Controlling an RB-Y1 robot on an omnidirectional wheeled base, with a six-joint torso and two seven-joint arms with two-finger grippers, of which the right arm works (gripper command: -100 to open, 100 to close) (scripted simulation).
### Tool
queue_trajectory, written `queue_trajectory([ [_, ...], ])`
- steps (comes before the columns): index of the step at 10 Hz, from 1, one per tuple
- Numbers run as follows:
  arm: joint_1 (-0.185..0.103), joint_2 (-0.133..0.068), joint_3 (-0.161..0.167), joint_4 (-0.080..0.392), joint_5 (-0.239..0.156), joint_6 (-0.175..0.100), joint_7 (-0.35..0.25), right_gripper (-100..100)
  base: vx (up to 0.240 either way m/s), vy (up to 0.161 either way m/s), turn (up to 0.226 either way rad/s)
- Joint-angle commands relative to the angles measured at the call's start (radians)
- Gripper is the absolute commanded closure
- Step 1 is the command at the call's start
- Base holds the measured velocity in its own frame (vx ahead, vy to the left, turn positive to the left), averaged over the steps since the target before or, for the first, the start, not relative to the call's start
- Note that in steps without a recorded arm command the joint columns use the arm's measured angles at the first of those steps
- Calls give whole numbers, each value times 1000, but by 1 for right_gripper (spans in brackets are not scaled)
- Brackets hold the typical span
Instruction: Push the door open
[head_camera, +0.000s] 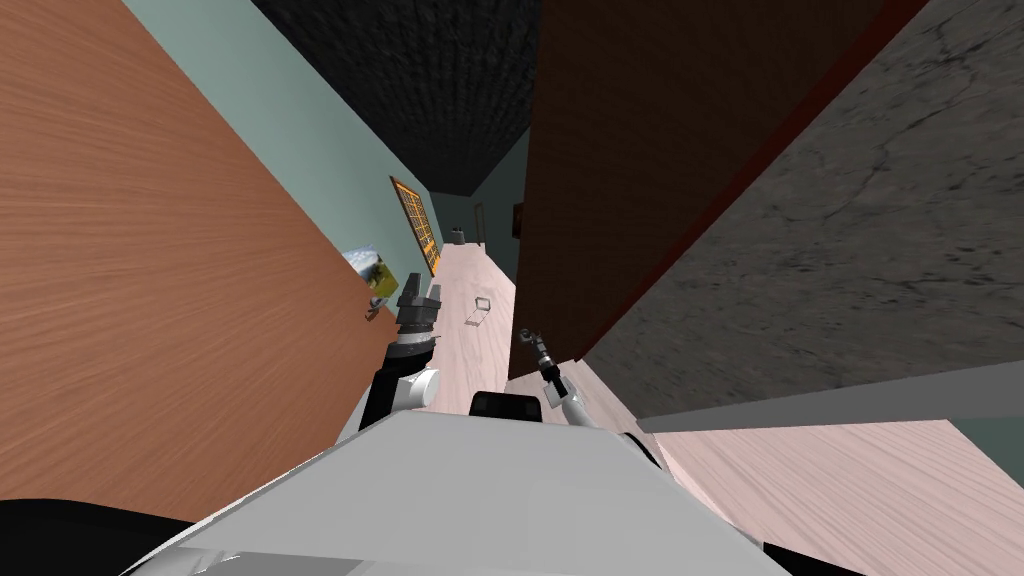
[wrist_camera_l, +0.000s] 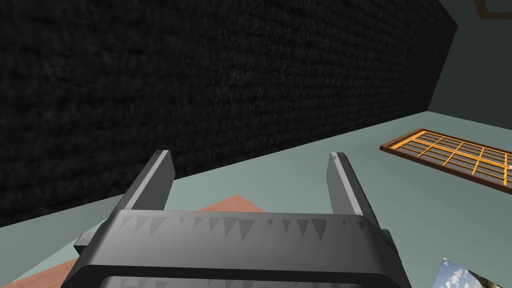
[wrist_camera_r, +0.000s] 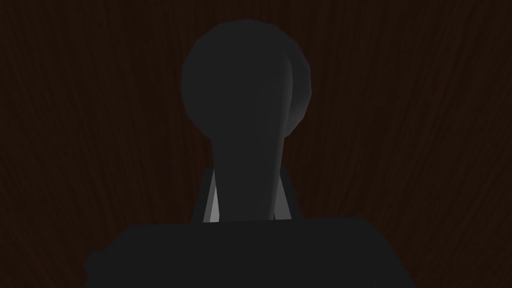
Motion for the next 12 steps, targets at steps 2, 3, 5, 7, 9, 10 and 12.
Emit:
queue_trajectory([
  [2,4,-14,-32,-16,-21,11,14,100,119,103,-64],
  [3,4,-14,-39,-16,-26,13,18,100,135,133,-51],
  [5,5,-14,-61,-15,-41,17,32,100,148,143,-64],
  [7,6,-13,-89,-14,-60,22,49,100,170,180,-59],
  [9,7,-9,-116,-13,-79,28,66,100,179,191,-87],
  [10,8,-7,-128,-12,-88,30,74,100,147,137,-63],
  [12,8,-3,-146,-11,-100,33,85,100,148,106,-48],
])
